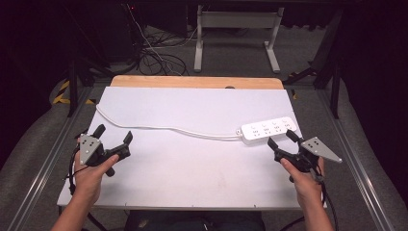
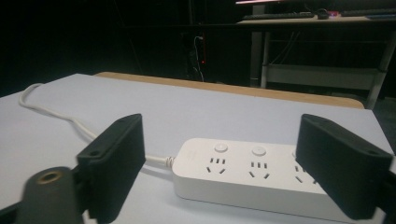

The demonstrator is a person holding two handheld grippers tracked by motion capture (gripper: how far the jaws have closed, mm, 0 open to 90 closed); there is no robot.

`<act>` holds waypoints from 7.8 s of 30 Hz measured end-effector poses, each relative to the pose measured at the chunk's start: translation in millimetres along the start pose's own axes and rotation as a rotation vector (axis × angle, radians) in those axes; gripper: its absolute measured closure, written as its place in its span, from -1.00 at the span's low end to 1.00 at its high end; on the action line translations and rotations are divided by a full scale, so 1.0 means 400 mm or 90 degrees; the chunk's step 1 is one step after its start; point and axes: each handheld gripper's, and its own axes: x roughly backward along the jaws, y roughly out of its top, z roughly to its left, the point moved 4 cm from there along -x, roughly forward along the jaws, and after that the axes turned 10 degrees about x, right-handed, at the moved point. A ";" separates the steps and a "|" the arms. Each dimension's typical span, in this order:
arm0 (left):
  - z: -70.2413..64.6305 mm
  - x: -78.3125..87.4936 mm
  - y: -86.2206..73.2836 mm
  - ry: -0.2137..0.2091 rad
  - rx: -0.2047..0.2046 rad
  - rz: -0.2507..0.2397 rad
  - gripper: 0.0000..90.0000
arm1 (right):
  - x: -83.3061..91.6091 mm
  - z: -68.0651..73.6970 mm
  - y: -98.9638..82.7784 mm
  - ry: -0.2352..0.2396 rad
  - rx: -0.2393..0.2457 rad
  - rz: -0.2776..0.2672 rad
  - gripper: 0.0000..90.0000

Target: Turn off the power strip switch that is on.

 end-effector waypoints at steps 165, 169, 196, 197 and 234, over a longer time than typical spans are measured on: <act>0.026 0.031 -0.011 0.027 -0.021 0.013 -0.92 | -0.341 0.019 0.001 -0.001 0.110 0.412 1.00; 0.026 0.031 -0.010 0.026 -0.020 0.011 -0.92 | -0.330 0.009 0.007 -0.012 0.108 0.392 1.00; 0.012 0.002 -0.010 0.010 -0.014 0.017 -0.92 | -0.093 -0.007 0.114 0.024 -0.024 0.065 1.00; 0.011 0.001 -0.010 0.009 -0.013 0.017 -0.92 | -0.084 0.000 0.113 0.028 -0.020 0.041 1.00; 0.009 0.001 -0.012 0.011 -0.019 0.021 -0.91 | -0.003 0.021 0.061 -0.038 -0.019 -0.121 -0.41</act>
